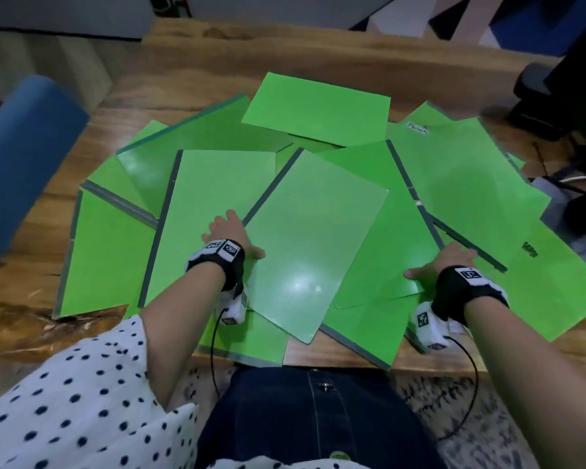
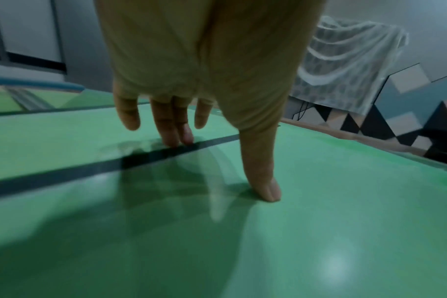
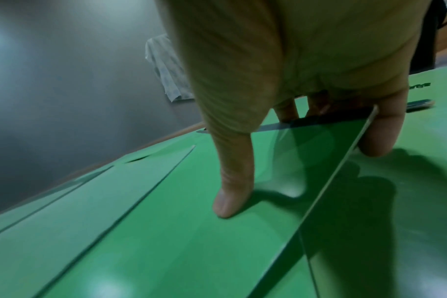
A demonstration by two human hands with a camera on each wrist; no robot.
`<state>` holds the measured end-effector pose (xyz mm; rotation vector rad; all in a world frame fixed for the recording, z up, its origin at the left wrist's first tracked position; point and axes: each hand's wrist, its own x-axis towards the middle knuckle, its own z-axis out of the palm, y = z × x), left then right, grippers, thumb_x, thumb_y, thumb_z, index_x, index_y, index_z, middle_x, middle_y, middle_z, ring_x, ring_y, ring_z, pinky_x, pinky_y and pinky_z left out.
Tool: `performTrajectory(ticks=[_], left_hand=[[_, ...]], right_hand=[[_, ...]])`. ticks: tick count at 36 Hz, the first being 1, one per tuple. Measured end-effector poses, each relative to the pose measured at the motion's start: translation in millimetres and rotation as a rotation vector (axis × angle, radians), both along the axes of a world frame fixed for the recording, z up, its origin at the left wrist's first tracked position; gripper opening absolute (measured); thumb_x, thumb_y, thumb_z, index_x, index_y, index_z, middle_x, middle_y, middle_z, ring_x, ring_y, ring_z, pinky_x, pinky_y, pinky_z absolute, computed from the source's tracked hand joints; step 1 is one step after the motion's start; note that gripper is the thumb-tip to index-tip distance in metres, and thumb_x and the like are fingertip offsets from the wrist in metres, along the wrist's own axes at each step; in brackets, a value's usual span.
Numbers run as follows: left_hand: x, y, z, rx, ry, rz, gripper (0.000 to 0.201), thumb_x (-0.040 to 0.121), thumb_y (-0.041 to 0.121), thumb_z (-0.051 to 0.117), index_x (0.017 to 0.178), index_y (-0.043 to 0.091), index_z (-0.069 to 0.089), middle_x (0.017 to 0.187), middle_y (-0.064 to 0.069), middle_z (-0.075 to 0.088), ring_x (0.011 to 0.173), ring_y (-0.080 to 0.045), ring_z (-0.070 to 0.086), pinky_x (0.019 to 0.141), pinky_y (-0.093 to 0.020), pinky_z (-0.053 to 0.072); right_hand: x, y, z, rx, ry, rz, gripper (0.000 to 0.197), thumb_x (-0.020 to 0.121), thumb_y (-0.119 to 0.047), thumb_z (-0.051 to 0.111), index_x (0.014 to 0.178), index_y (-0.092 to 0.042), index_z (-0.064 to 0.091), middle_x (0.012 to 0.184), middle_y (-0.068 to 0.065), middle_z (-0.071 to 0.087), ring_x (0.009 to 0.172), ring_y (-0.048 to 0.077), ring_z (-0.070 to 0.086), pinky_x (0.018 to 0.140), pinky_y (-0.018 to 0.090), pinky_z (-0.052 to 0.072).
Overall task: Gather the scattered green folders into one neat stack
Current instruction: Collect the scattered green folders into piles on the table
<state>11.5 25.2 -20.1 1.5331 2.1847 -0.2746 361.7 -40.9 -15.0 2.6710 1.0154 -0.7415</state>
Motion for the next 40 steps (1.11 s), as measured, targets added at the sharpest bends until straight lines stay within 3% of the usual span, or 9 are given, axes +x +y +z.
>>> performTrajectory(ticks=[3,9,14,17,22,25,30,35,40], left_hand=[[2,-3,-1,-0.051,-0.122,0.113,0.087,0.059,0.038,0.087,0.123,0.008,0.037,0.121,-0.016,0.053,0.109,-0.033,0.054,0.086,-0.043,0.051],[12,-14,-3,-0.023,-0.049,0.206,0.094,0.058,0.052,0.083,0.127,0.005,0.04,0.131,-0.015,0.037,0.125,-0.031,0.034,0.099,-0.039,0.038],[22,-28,-11,0.037,-0.227,0.276,0.112,0.053,0.044,0.089,0.136,0.004,0.026,0.137,-0.018,0.032,0.126,-0.037,0.041,0.099,-0.047,0.043],[23,-34,-12,0.006,-0.33,0.3,0.106,0.058,0.037,0.089,0.137,0.005,0.025,0.136,-0.018,0.037,0.117,-0.039,0.051,0.09,-0.046,0.048],[23,-32,-3,-0.054,-0.379,0.285,0.075,0.066,0.037,0.084,0.123,0.003,0.049,0.12,-0.012,0.059,0.108,-0.031,0.058,0.077,-0.034,0.046],[18,-20,8,-0.012,-0.491,0.312,0.064,0.071,0.029,0.082,0.12,0.002,0.054,0.119,-0.013,0.061,0.106,-0.03,0.058,0.086,-0.035,0.047],[-4,8,53,0.155,-0.721,0.269,0.06,0.071,0.008,0.081,0.123,0.002,0.052,0.112,-0.014,0.064,0.103,-0.032,0.06,0.093,-0.044,0.049],[-31,29,113,0.292,-0.767,0.051,0.039,0.075,0.0,0.075,0.107,0.009,0.054,0.081,-0.005,0.062,0.071,-0.022,0.057,0.056,-0.022,0.049],[-53,52,149,0.312,-0.676,-0.136,0.019,0.081,0.016,0.072,0.081,0.013,0.054,0.068,-0.004,0.049,0.062,-0.018,0.046,0.053,-0.022,0.037]], right_hand=[[5,-1,7,0.066,0.072,-0.023,0.093,0.071,-0.031,0.081,0.141,-0.005,0.026,0.137,0.022,0.033,0.099,0.038,0.06,0.072,0.039,0.052],[22,4,18,0.143,0.265,0.001,0.058,0.083,-0.011,0.07,0.13,-0.006,0.037,0.11,0.014,0.056,0.096,0.032,0.057,0.088,0.044,0.05],[30,8,25,0.108,0.44,-0.046,0.037,0.084,-0.002,0.066,0.116,-0.003,0.049,0.086,0.011,0.055,0.065,0.022,0.05,0.056,0.034,0.046],[31,1,29,0.043,0.503,-0.159,0.013,0.084,-0.003,0.064,0.092,0.002,0.055,0.092,0.015,0.059,0.069,0.026,0.054,0.068,0.036,0.049],[34,4,18,0.334,0.55,-0.49,0.033,0.079,-0.011,0.073,0.105,0.004,0.06,0.078,0.009,0.06,0.072,0.024,0.056,0.081,0.036,0.052],[26,18,25,0.668,0.555,-0.649,0.045,0.083,-0.016,0.071,0.123,0.001,0.056,0.095,0.005,0.059,0.083,0.018,0.055,0.078,0.029,0.052],[14,53,51,1.076,0.542,-0.648,0.046,0.097,-0.009,0.047,0.142,-0.002,0.039,0.119,0.004,0.051,0.107,0.014,0.05,0.095,0.017,0.035],[13,80,85,1.161,0.512,-0.58,0.046,0.099,-0.01,0.042,0.142,0.002,0.034,0.147,0.015,0.039,0.134,0.024,0.039,0.108,0.026,0.029],[20,105,132,1.152,0.444,-0.319,0.034,0.099,-0.009,0.04,0.118,0.016,0.051,0.128,0.025,0.053,0.108,0.025,0.05,0.089,0.02,0.033]])
